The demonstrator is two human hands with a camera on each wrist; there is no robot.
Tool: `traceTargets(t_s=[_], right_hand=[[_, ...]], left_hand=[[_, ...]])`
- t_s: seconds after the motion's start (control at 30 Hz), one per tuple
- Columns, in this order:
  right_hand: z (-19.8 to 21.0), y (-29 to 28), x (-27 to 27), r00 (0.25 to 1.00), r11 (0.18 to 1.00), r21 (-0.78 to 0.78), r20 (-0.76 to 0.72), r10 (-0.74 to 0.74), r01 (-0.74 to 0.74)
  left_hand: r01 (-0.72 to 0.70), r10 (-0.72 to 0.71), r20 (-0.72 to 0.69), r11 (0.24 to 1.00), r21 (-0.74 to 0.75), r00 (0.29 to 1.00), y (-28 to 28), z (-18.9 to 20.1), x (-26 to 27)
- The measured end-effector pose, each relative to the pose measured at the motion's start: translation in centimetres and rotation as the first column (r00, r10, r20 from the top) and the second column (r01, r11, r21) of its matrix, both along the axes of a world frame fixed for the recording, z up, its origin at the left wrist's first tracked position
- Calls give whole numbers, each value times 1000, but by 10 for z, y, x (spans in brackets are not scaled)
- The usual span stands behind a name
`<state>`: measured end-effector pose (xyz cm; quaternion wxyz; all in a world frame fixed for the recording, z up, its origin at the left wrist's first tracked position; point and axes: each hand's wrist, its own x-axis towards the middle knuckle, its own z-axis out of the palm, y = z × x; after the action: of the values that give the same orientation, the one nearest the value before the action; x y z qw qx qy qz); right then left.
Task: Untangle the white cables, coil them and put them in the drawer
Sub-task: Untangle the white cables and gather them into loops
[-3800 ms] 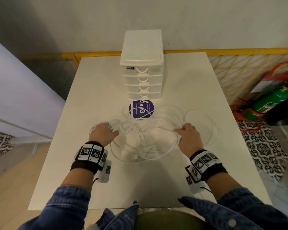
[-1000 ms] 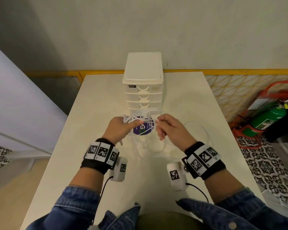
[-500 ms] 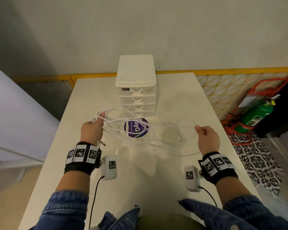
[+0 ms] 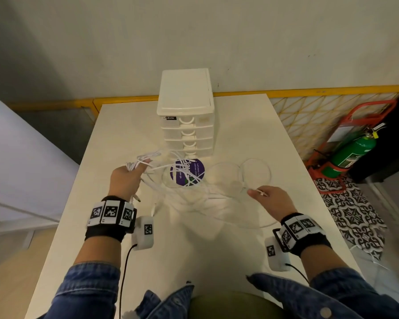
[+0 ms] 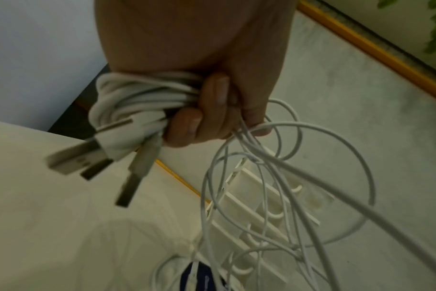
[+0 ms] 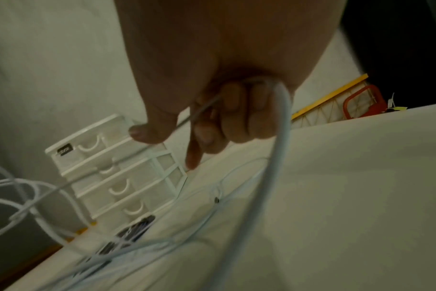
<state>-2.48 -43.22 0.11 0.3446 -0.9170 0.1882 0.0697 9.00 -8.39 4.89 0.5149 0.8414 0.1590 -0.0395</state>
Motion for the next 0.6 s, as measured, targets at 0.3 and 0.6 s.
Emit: traceTargets(t_s=[0.3,0.6], right_hand=[[0,32,-13,925,855,476,-191,329,-206],[-8,60,9,986,942,307,-55,158,-134]], left_hand=[[45,-43,-11,981,191,999,-3,-18,-11],[171,-141,-110,917,360,984,-1,-27,-20]])
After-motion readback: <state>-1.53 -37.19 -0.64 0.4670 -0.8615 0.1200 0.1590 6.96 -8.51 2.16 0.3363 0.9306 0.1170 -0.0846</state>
